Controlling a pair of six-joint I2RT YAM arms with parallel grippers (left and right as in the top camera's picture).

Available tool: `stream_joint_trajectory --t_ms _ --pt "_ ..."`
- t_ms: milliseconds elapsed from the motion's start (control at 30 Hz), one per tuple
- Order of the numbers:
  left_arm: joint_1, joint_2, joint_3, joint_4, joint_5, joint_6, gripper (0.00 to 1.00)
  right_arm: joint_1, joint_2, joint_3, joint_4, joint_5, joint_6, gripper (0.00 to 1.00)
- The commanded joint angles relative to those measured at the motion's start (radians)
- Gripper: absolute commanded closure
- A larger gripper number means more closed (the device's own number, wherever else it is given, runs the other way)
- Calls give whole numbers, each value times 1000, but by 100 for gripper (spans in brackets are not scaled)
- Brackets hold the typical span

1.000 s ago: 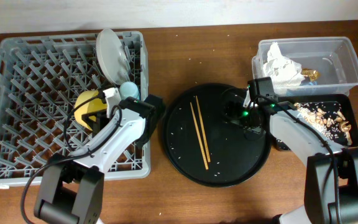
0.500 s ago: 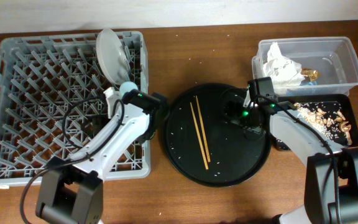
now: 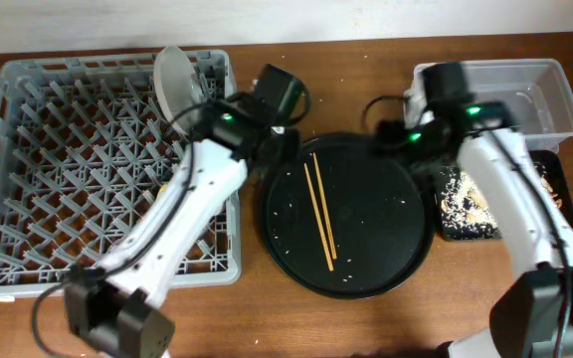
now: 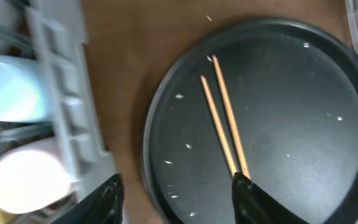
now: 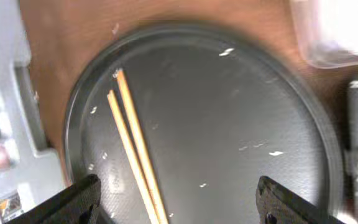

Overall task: Sort waste into correct bins and load items into the dishwasher rack
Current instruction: 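Grasp one wooden chopstick with the left gripper and drop it in the rack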

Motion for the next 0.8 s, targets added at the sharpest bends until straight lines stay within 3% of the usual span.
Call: stream_joint_trajectory --t_ms 0,133,200,433,533,633,767 --pt "-46 188 0 84 176 -89 53 -76 -8 31 -39 93 11 19" --pt "-64 412 0 197 233 -184 60 -89 -3 11 -48 101 11 18" --pt "-64 447 1 216 233 -186 61 -89 0 11 -53 113 10 18" --pt "-63 499 1 211 217 -186 76 -89 5 10 -68 145 10 17" --pt "-65 499 1 192 148 -186 82 -89 5 10 -68 145 10 14" --pt "-126 499 1 166 -22 -177 85 -89 5 10 -66 146 10 14" --pt "-192 499 6 182 -93 -154 99 -89 5 10 -68 146 2 14"
